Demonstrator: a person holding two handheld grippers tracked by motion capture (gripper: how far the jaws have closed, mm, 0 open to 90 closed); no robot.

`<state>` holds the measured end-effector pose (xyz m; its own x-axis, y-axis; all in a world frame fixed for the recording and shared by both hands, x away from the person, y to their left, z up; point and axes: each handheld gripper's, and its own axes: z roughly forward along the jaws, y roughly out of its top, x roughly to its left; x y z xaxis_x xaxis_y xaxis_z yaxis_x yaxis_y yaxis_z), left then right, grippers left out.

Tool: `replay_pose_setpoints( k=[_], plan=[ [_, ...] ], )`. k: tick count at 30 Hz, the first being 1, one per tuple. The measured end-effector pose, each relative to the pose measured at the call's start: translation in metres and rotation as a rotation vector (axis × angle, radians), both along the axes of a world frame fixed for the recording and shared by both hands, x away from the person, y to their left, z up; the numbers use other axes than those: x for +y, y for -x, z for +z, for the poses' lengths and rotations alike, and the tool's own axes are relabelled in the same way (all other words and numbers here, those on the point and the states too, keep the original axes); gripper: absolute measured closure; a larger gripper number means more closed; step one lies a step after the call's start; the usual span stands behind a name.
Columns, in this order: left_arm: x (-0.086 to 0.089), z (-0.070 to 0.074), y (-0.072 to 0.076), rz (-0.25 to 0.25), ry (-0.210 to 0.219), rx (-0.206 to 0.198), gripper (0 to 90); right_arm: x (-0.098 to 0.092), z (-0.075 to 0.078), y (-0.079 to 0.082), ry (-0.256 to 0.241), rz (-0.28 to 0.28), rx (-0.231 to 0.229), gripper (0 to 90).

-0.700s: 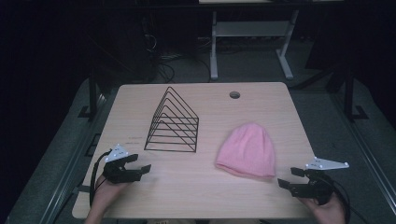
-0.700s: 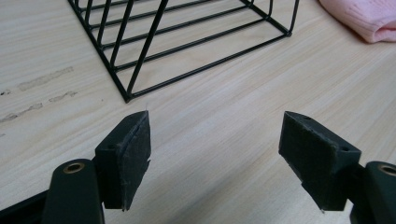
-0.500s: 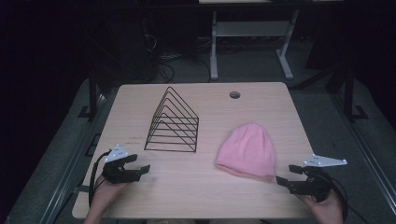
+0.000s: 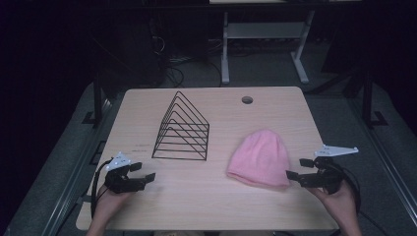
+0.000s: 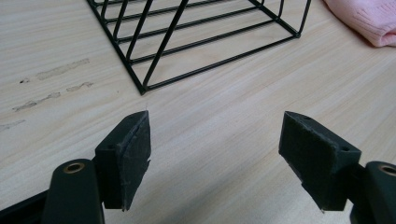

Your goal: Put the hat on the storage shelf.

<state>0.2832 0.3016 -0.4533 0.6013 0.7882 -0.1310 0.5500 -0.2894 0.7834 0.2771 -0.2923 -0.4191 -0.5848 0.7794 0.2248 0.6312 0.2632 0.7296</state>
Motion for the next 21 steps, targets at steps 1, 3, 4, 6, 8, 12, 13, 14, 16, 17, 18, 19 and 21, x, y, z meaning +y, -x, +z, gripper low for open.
replay_pose_setpoints(
  k=[1, 3, 4, 6, 8, 12, 13, 14, 16, 17, 18, 19, 21],
  plan=[
    [0.000, 0.000, 0.000, 0.000, 0.001, 0.000, 25.3, 0.001, 0.002, -0.004, 0.000, 0.007, 0.004, 20.0],
    [0.000, 0.000, 0.000, -0.001, -0.001, 0.002, 25.3, 0.003, 0.006, -0.012, 0.006, 0.017, 0.008, 20.0],
    [0.000, 0.000, -0.001, -0.002, -0.001, -0.001, 25.3, 0.004, 0.007, -0.017, 0.007, 0.020, 0.011, 20.0],
    [0.000, -0.001, -0.001, 0.003, 0.011, 0.000, 25.3, 0.007, 0.009, -0.025, 0.014, 0.027, 0.017, 20.0],
    [0.000, 0.000, -0.001, 0.001, 0.011, 0.003, 25.3, 0.008, 0.011, -0.033, 0.022, 0.032, 0.041, 20.0],
    [0.001, 0.000, -0.001, 0.001, 0.011, 0.005, 25.3, 0.011, 0.013, -0.046, 0.032, 0.045, 0.060, 20.0],
    [0.002, -0.001, -0.001, 0.005, 0.018, 0.006, 25.3, 0.012, 0.014, -0.049, 0.036, 0.045, 0.071, 20.0],
    [0.003, -0.001, -0.001, 0.004, 0.020, 0.005, 25.3, 0.013, 0.014, -0.052, 0.040, 0.048, 0.072, 20.0],
    [0.004, 0.000, -0.001, 0.006, 0.017, 0.004, 25.3, 0.016, 0.016, -0.058, 0.053, 0.060, 0.087, 19.9],
    [0.005, 0.000, -0.001, 0.006, 0.017, 0.005, 25.2, 0.017, 0.016, -0.061, 0.052, 0.061, 0.081, 20.0],
    [0.006, -0.001, -0.001, 0.011, 0.019, 0.003, 25.3, 0.019, 0.017, -0.063, 0.047, 0.063, 0.085, 19.9],
    [0.007, 0.000, -0.001, 0.014, 0.018, 0.003, 25.3, 0.020, 0.018, -0.067, 0.050, 0.068, 0.086, 19.8],
    [0.009, 0.000, -0.001, 0.017, 0.020, 0.000, 25.3, 0.023, 0.020, -0.073, 0.065, 0.073, 0.082, 19.3]
  ],
)
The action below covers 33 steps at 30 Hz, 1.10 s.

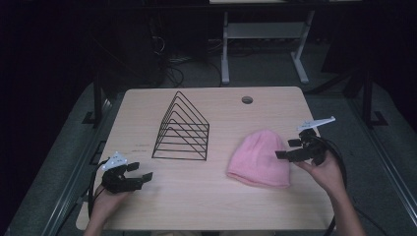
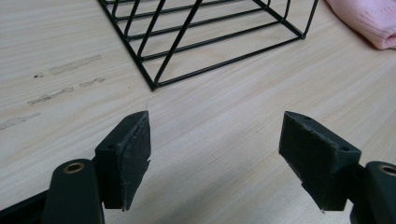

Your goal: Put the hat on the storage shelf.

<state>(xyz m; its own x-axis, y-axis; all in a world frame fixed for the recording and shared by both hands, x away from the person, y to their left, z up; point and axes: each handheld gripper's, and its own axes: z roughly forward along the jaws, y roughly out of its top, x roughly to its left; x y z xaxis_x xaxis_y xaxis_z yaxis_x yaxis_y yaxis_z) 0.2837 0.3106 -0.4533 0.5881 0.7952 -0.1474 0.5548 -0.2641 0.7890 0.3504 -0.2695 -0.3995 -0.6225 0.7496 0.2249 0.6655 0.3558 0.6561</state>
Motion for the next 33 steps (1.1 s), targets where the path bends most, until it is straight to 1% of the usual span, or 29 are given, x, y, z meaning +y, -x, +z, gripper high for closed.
replay_pose_setpoints(
  k=[2, 4, 7, 9, 10, 11, 12, 13, 14, 15, 17, 18, 21, 22, 23, 24, 27, 31, 33],
  plan=[
    [0.001, 0.000, 0.000, 0.000, -0.001, -0.002, 25.3, 0.002, 0.002, -0.006, -0.006, 0.000, 0.002, 19.4],
    [0.000, 0.000, 0.001, 0.000, -0.004, -0.004, 25.2, 0.004, 0.003, -0.012, 0.005, 0.006, 0.007, 19.4],
    [-0.002, 0.000, 0.001, -0.004, -0.005, -0.002, 25.2, 0.006, 0.005, -0.021, 0.006, 0.010, 0.013, 19.5],
    [-0.003, 0.001, 0.002, -0.008, -0.016, -0.004, 25.3, 0.005, 0.007, -0.026, 0.006, 0.014, 0.020, 19.6],
    [-0.004, 0.001, 0.003, -0.007, -0.012, -0.007, 25.2, 0.005, 0.009, -0.031, 0.006, 0.012, 0.026, 19.6],
    [-0.004, 0.001, 0.003, -0.007, -0.012, -0.007, 25.2, 0.005, 0.009, -0.031, 0.006, 0.012, 0.026, 19.6],
    [-0.003, 0.002, 0.004, -0.005, -0.013, -0.006, 25.2, 0.003, 0.010, -0.037, 0.004, 0.007, 0.027, 19.7],
    [-0.003, 0.002, 0.004, -0.005, -0.013, -0.006, 25.3, 0.003, 0.010, -0.037, 0.004, 0.007, 0.027, 19.7],
    [-0.003, 0.002, 0.004, -0.002, -0.009, -0.005, 25.3, 0.001, 0.011, -0.042, 0.004, 0.004, 0.034, 20.0],
    [-0.003, 0.002, 0.004, -0.001, -0.006, -0.006, 25.3, 0.001, 0.011, -0.042, 0.004, 0.004, 0.034, 20.0],
    [-0.002, 0.002, 0.004, -0.002, -0.007, -0.006, 25.2, 0.000, 0.011, -0.050, 0.002, -0.005, 0.044, 20.4],
    [-0.002, 0.002, 0.004, -0.003, -0.008, -0.006, 25.3, -0.001, 0.010, -0.053, 0.011, -0.007, 0.051, 20.4],
    [-0.001, 0.002, 0.004, -0.001, -0.008, -0.005, 25.2, 0.001, 0.007, -0.062, 0.026, -0.010, 0.063, 20.7],
    [-0.001, 0.001, 0.004, 0.001, -0.007, -0.004, 25.2, 0.001, 0.005, -0.066, 0.022, -0.015, 0.073, 20.8],
    [-0.001, 0.001, 0.004, 0.001, -0.007, -0.004, 25.2, 0.001, 0.005, -0.066, 0.022, -0.015, 0.073, 20.8],
    [0.000, 0.001, 0.003, -0.003, -0.011, -0.003, 25.2, 0.002, 0.000, -0.072, 0.030, -0.022, 0.085, 21.1],
    [0.000, 0.000, 0.003, 0.000, -0.006, 0.000, 25.2, 0.001, -0.010, -0.082, 0.031, -0.031, 0.113, 22.8],
    [0.001, 0.000, 0.003, 0.000, -0.008, 0.000, 25.2, 0.002, -0.022, -0.091, 0.039, -0.043, 0.165, 23.6],
    [0.001, 0.000, 0.003, 0.003, -0.004, 0.001, 25.2, 0.004, -0.027, -0.094, 0.034, -0.046, 0.187, 26.5]
  ],
)
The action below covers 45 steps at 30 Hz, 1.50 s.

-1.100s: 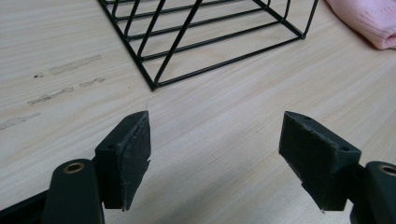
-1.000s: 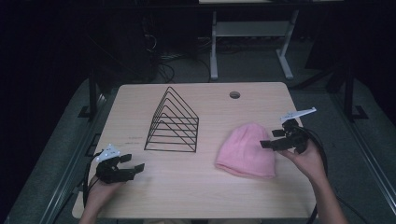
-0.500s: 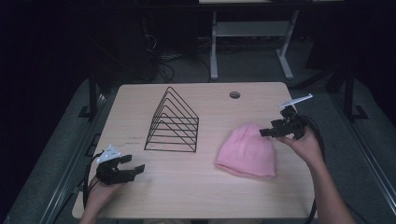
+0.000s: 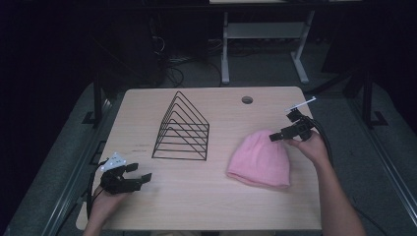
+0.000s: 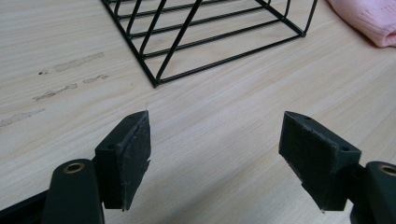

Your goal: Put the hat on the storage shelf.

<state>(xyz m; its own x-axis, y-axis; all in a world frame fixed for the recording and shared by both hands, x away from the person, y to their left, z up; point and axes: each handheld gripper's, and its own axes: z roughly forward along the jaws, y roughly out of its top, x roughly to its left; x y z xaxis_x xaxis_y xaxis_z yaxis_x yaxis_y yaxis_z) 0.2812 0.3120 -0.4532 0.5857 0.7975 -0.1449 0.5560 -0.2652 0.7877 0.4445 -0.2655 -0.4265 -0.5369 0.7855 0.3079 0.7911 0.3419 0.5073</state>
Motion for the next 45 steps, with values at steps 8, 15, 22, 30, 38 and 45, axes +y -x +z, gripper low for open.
replay_pose_setpoints(
  k=[8, 15, 22, 30, 38, 45],
  plan=[
    [0.001, 0.000, 0.000, 0.003, -0.006, 0.000, 25.2, 0.006, -0.009, -0.007, -0.001, 0.005, 0.029, 31.0],
    [0.003, 0.000, 0.000, 0.008, -0.003, 0.002, 25.2, 0.009, -0.016, -0.010, 0.013, 0.021, 0.052, 43.2],
    [0.004, -0.001, 0.000, 0.007, -0.005, 0.011, 25.2, 0.012, -0.022, -0.010, 0.010, 0.038, 0.067, 50.5],
    [0.003, -0.002, -0.002, -0.003, -0.007, 0.016, 25.3, 0.011, -0.028, -0.010, -0.025, 0.024, 0.075, 61.1],
    [0.003, -0.002, -0.001, 0.001, -0.011, 0.014, 25.3, 0.009, -0.027, -0.007, -0.091, 0.034, 0.067, 76.1],
    [0.004, -0.001, 0.000, 0.002, -0.012, 0.017, 25.2, 0.011, -0.004, 0.001, -0.149, 0.053, 0.022, 78.6]
  ],
)
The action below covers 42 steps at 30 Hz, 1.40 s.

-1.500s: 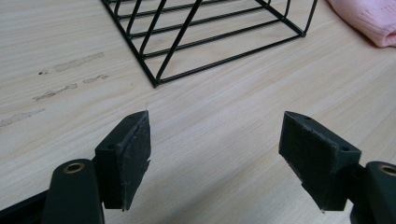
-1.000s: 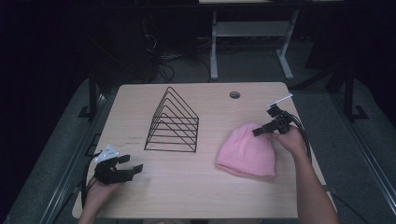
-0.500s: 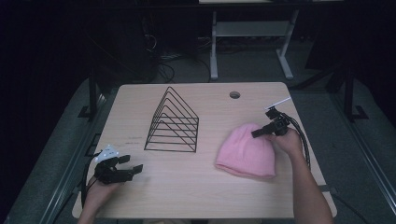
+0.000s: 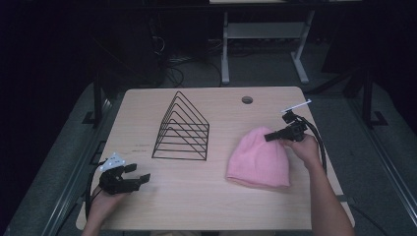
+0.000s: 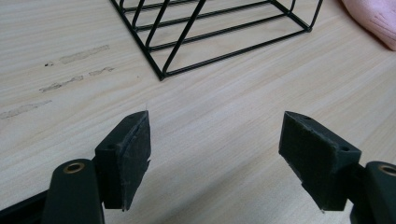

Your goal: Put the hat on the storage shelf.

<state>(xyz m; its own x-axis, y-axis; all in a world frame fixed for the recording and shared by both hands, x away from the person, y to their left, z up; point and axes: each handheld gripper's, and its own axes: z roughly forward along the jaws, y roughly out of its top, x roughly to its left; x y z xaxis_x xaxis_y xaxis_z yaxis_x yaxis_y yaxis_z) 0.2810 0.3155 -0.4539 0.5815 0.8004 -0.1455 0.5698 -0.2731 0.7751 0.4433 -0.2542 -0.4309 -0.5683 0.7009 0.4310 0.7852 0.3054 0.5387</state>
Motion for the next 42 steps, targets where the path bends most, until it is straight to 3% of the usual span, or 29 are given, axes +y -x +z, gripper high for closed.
replay_pose_setpoints(
  k=[7, 11, 16, 18, 24, 36, 42],
  plan=[
    [-0.002, 0.002, 0.003, -0.009, 0.004, -0.004, 25.2, 0.001, 0.023, 0.014, -0.020, 0.007, -0.055, 79.0],
    [-0.002, 0.006, 0.005, -0.028, 0.050, -0.003, 25.2, 0.002, 0.037, 0.022, -0.036, 0.019, -0.082, 79.2],
    [-0.002, 0.010, 0.003, -0.044, 0.025, -0.006, 25.2, 0.002, 0.055, 0.027, -0.051, 0.029, -0.116, 79.4],
    [-0.003, 0.011, 0.001, -0.060, 0.014, 0.008, 25.2, 0.004, 0.071, 0.029, -0.051, 0.043, -0.149, 79.5],
    [-0.005, 0.019, -0.003, -0.096, 0.020, 0.001, 25.3, 0.009, 0.095, 0.031, -0.039, 0.072, -0.192, 79.6],
    [0.000, 0.047, -0.010, -0.164, -0.010, -0.004, 25.5, 0.022, 0.135, 0.031, -0.019, 0.117, -0.272, 80.0],
    [0.000, 0.065, -0.014, -0.213, -0.029, -0.009, 25.5, 0.029, 0.155, 0.032, -0.055, 0.136, -0.308, 79.9]
  ],
)
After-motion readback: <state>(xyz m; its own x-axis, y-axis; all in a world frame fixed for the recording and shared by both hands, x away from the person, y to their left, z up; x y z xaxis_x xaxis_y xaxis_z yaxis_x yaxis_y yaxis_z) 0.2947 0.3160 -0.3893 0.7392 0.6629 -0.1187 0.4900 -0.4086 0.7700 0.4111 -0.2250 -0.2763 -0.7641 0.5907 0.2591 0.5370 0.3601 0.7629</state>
